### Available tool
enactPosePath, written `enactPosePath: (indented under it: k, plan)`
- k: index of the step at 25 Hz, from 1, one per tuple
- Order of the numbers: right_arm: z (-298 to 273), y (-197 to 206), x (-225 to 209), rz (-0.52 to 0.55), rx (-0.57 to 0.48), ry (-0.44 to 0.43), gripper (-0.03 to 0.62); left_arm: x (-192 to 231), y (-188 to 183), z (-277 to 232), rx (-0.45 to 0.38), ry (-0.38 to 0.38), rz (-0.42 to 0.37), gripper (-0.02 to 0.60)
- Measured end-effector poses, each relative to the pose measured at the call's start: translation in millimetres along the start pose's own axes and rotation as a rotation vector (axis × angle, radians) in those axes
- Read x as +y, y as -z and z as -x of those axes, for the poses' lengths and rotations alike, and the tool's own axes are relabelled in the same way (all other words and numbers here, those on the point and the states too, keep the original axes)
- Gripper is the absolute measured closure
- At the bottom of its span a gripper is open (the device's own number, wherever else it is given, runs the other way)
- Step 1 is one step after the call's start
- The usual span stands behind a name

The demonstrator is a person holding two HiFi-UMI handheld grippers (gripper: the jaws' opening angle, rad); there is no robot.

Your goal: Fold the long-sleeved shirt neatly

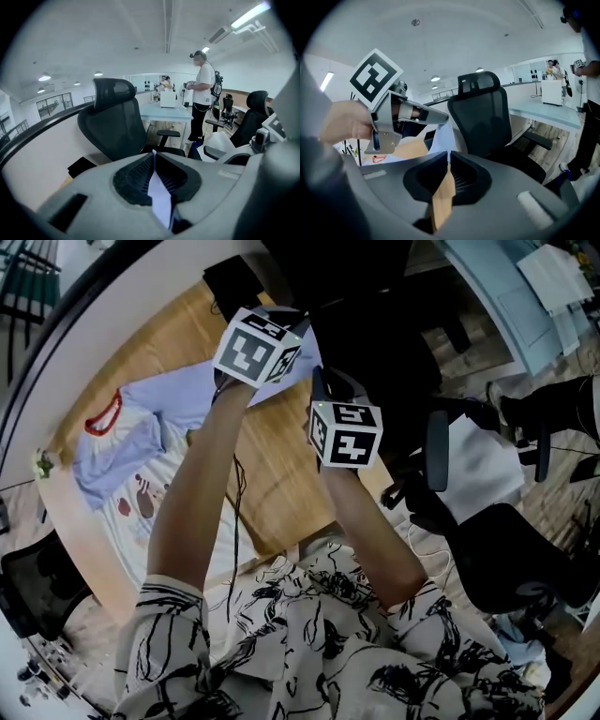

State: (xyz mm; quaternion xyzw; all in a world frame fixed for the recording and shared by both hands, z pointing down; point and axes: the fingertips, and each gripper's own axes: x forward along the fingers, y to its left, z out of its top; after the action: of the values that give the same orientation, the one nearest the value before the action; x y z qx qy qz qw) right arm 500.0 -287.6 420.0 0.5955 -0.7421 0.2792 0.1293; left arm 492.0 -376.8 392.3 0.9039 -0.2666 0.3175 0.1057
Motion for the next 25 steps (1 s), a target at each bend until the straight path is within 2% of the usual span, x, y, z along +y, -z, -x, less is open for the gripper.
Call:
enactPosePath:
  k: [4,8,11,19,25]
  plan:
    - [9.9,-34.2,44.8,0.032,-0.053,-0.1,0.566,27.2,-10.0,49.6,-0.049,-0.046,0.027,0.557]
    - [26.7,-67.3,122.8,0.124,-0.084,-0.262,0.566,61.7,-13.3,129.6,-0.101,-0.099,0.054,0.557]
    - [47.8,-87.5,186.5,0.198,-0.134,-0.337,0.566,80.5,-6.9,194.8,-0.148,-0.136,0.07,0.557]
    - [83.3,-92.7,356.7,0.303,-0.237,-0.408,0.566,129.9,40.2,362.9,-0.256,-0.197,0.058,0.556]
    - [87.2,-66.1,461.7,0.327,-0.237,-0.403,0.566,158.8,97.5,454.9,-0.238,-0.191,0.036,0.555]
